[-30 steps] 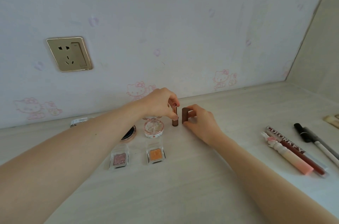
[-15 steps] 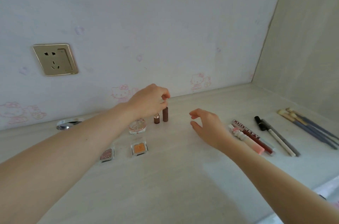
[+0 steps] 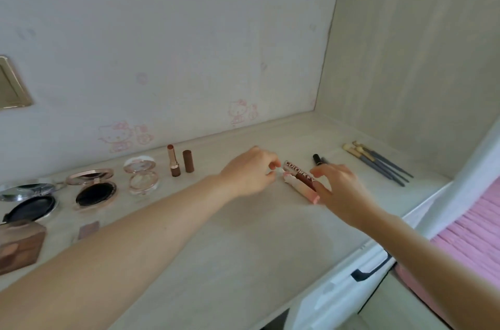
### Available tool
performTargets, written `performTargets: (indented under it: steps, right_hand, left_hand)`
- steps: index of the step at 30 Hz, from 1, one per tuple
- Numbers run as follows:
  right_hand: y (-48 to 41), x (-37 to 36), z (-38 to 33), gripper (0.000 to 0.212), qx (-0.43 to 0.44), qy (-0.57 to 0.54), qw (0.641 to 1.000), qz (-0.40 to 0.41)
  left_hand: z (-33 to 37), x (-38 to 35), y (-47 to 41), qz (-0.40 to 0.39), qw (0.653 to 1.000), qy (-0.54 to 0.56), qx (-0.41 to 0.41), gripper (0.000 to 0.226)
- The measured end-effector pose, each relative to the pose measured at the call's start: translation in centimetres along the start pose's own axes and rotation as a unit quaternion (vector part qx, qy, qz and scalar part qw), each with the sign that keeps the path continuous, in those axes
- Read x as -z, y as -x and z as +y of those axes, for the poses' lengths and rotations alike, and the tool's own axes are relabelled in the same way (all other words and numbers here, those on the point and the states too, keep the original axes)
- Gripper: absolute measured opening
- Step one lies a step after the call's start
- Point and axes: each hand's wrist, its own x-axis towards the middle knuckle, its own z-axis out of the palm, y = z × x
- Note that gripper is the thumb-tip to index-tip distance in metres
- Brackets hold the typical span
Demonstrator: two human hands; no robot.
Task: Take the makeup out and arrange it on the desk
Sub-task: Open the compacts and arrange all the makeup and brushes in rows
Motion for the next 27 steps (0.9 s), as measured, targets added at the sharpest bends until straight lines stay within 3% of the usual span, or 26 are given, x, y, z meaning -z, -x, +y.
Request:
performTargets:
  steps: [11,20,27]
  right_hand:
    - [-3.8,-0.9,5.7,0.035,-0.066,0.037,0.997,0.007]
    - [-5.9,-2.3,6.4,0.037,-0.042,0.052,0.998,-0.002]
    - [-5.6,-2.6,6.5,0.033,-0.025,0.042,0.999,0.017]
  left_hand:
    - [2.3,-4.7,-7.7,0.009,0.996,0.070,0.048,0.036]
    - [3.1,-6.4,-11.9,-0.087,0.989,0.095,0.065,0.044]
    - [3.1,-6.3,-11.8,-0.052,0.987,0.134,0.073,0.044]
